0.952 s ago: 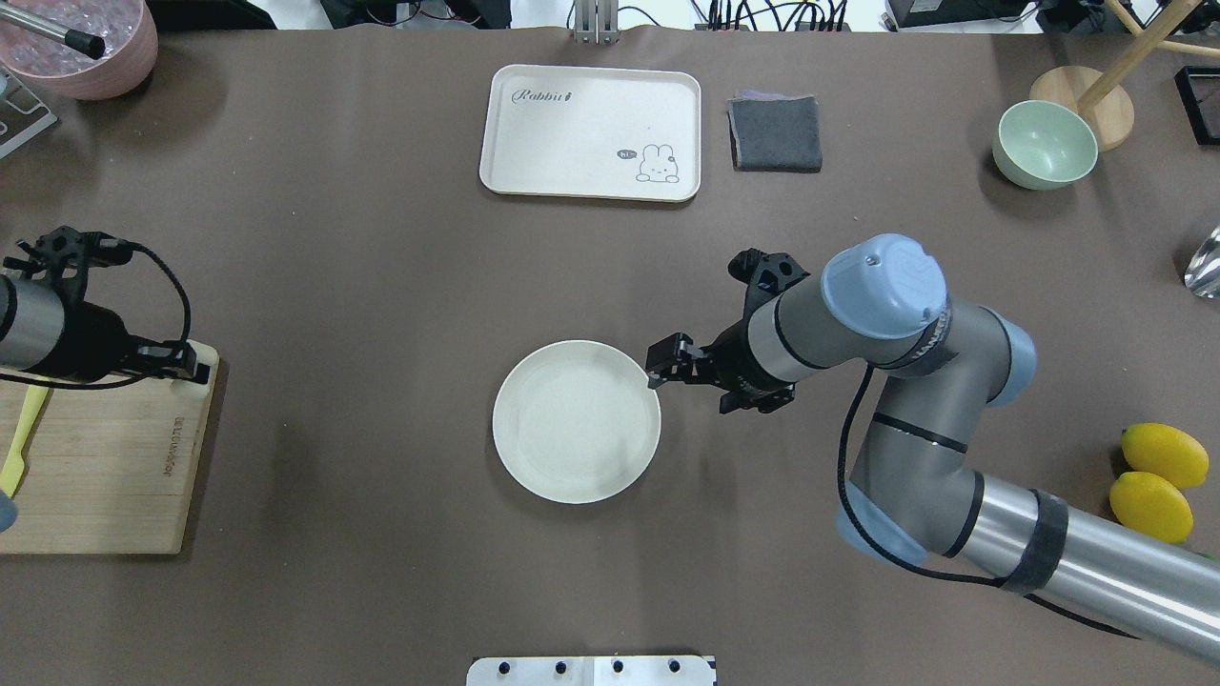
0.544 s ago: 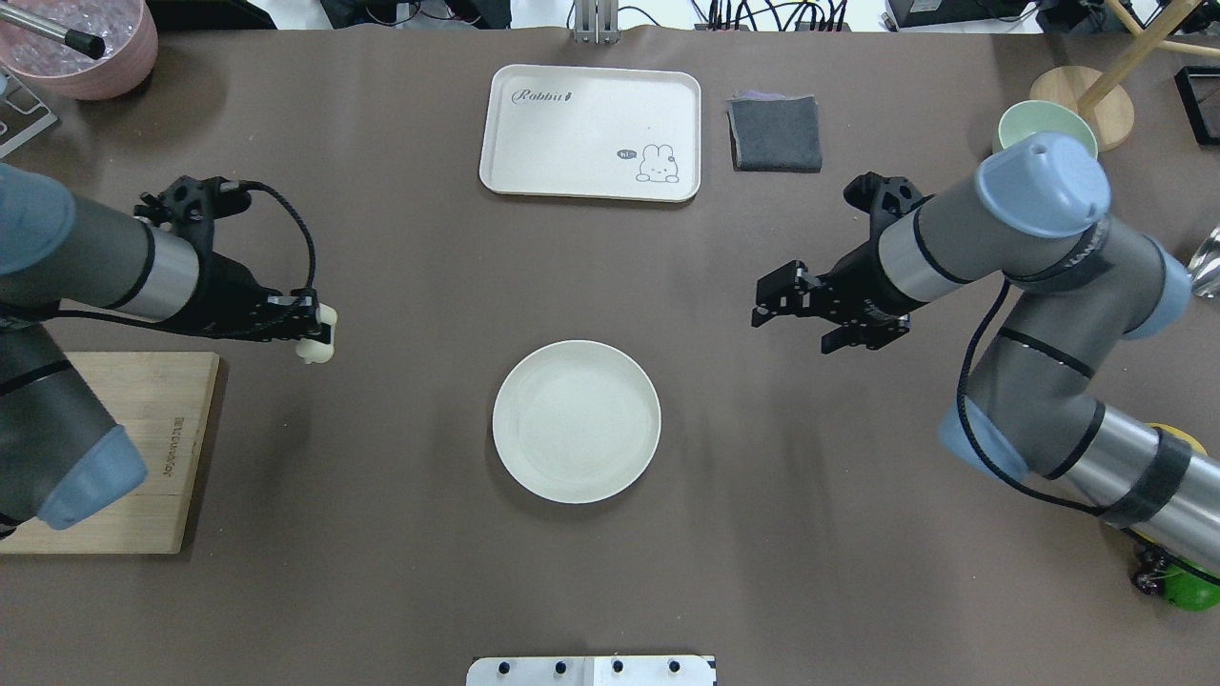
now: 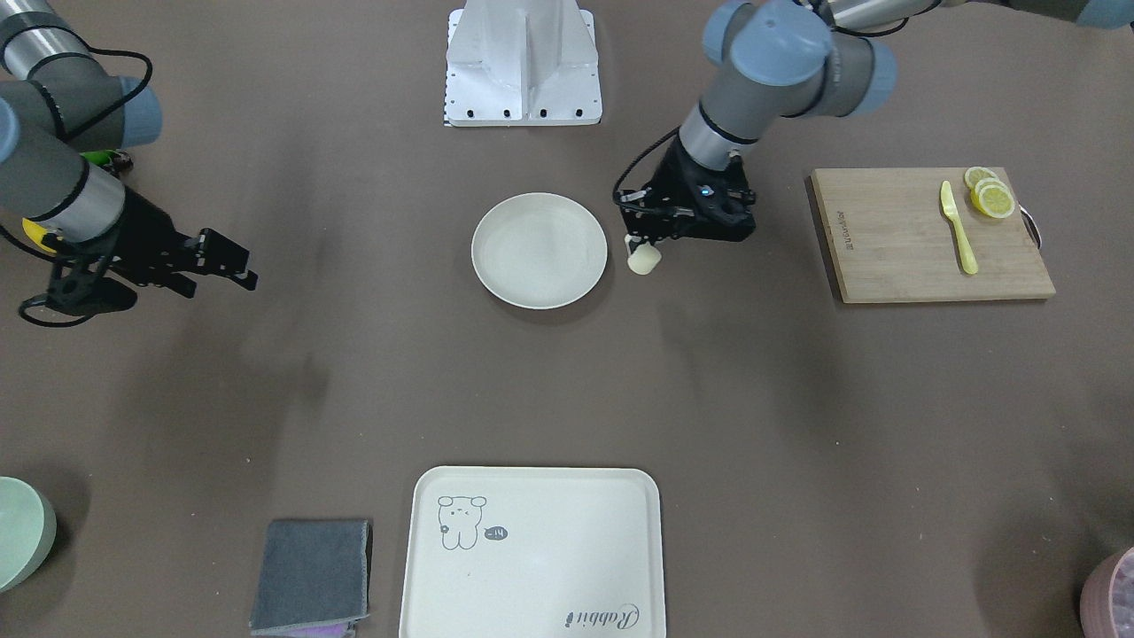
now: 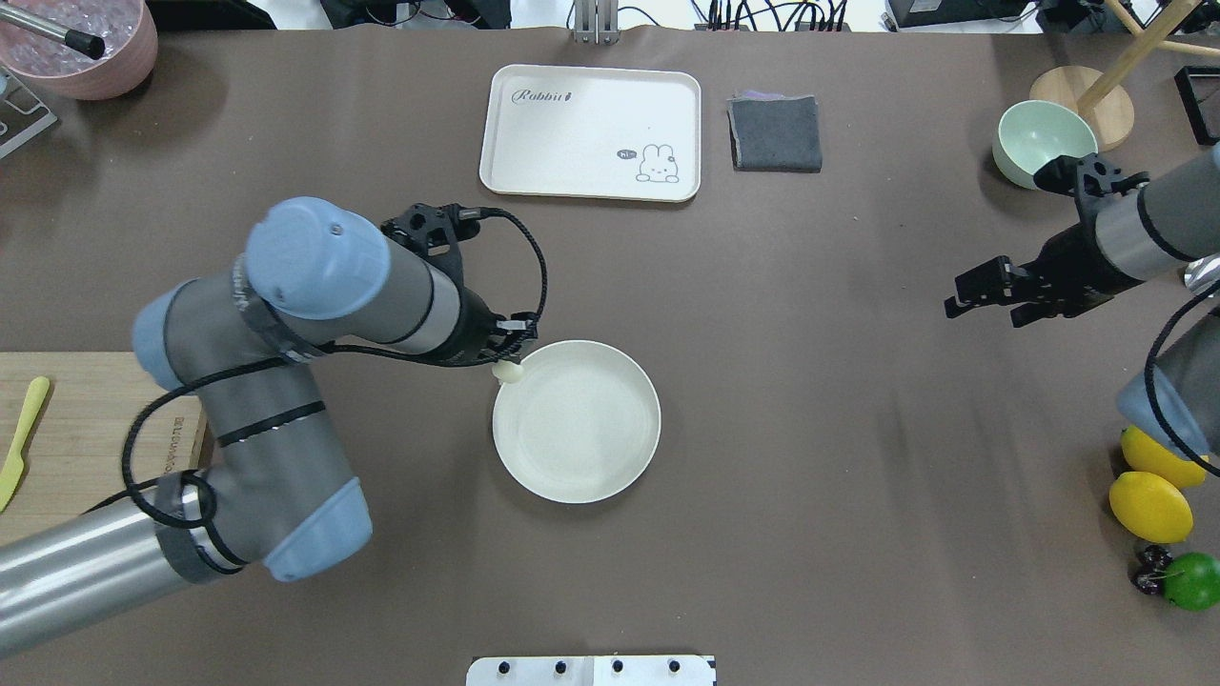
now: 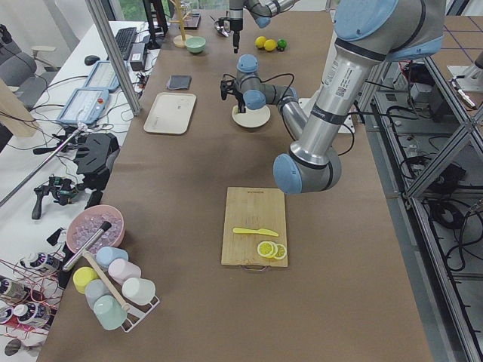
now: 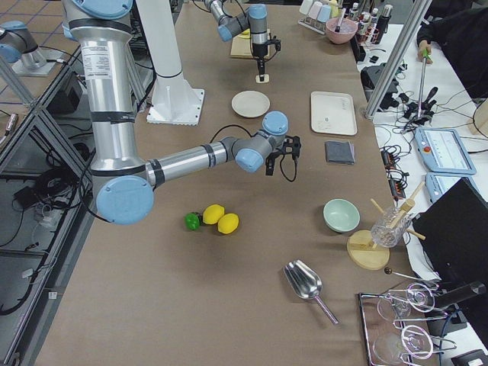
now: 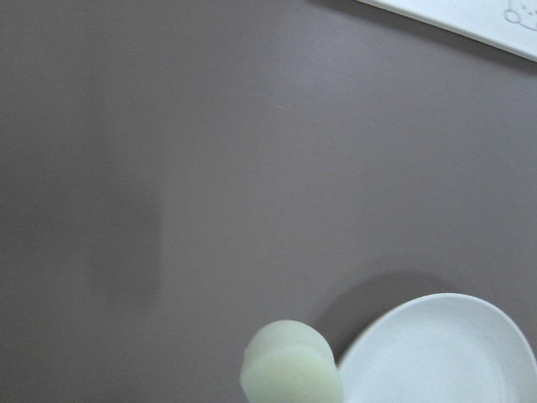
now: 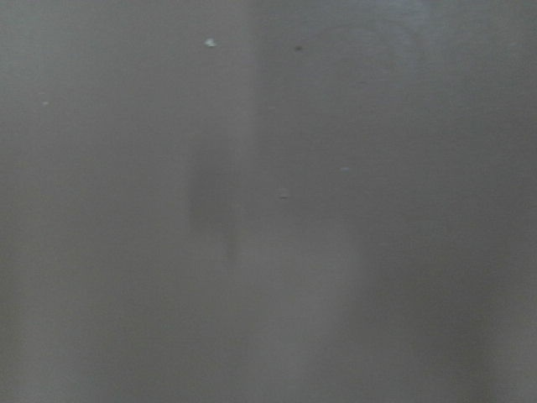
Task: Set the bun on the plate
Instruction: 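Carry the bun with the left gripper over the plate while the right arm withdraws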
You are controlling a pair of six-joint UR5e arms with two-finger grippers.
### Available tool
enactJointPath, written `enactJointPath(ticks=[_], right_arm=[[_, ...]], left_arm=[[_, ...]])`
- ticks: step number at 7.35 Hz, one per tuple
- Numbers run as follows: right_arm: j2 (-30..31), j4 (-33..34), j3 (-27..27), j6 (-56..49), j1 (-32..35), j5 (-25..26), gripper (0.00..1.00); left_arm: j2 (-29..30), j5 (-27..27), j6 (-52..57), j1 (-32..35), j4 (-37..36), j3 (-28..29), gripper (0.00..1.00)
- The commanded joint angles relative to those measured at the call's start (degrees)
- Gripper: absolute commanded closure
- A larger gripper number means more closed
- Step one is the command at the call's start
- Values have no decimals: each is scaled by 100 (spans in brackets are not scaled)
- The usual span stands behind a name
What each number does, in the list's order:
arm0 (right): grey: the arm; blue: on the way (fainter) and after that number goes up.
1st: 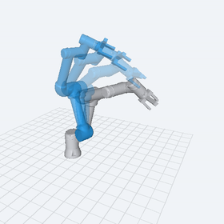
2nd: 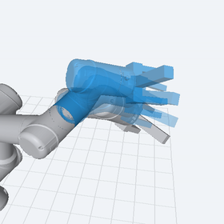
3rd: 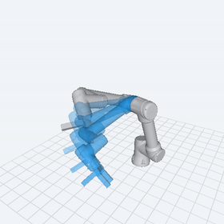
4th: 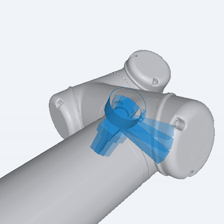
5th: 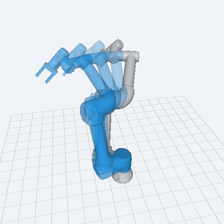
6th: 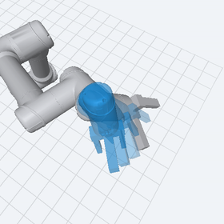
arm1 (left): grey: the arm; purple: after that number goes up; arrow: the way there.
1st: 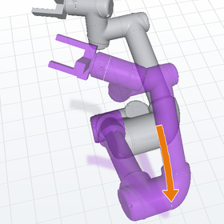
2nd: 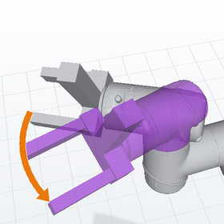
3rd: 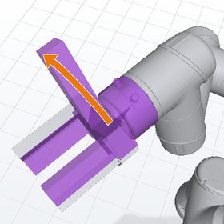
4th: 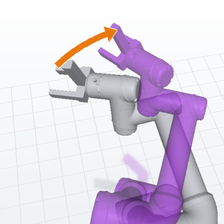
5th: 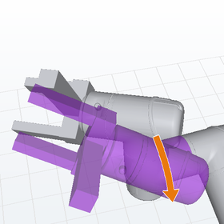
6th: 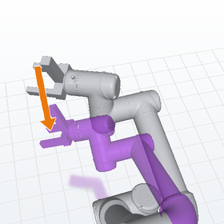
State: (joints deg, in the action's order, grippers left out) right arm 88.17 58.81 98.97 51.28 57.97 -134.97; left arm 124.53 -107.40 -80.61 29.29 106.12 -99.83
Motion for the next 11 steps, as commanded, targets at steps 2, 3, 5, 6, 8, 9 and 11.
enactJointPath(ticks=[2, 3, 5, 6, 8, 9, 11], right_arm=[[447, 17, -194, -909, 784, -607, 1], [560, -1, -168, -935, 890, -618, 1], [719, -9, -142, -1129, 1014, -618, 1], [728, -10, -133, -1129, 1049, -661, 1], [807, -10, -133, -1129, 1058, -679, 1], [851, -18, -124, -1129, 1058, -679, 1], [886, -18, -124, -1129, 1058, -679, 1]], left_arm=[[362, 570, -245, -738, -126, 332, 100], [388, 780, -236, -905, -118, 446, 100], [405, 791, -227, -925, -109, 561, 87], [423, 791, -227, -925, -118, 561, 82], [432, 791, -219, -916, -118, 561, 57], [423, 800, -192, -890, -109, 631, 53], [432, 870, -192, -890, -83, 693, 50]])
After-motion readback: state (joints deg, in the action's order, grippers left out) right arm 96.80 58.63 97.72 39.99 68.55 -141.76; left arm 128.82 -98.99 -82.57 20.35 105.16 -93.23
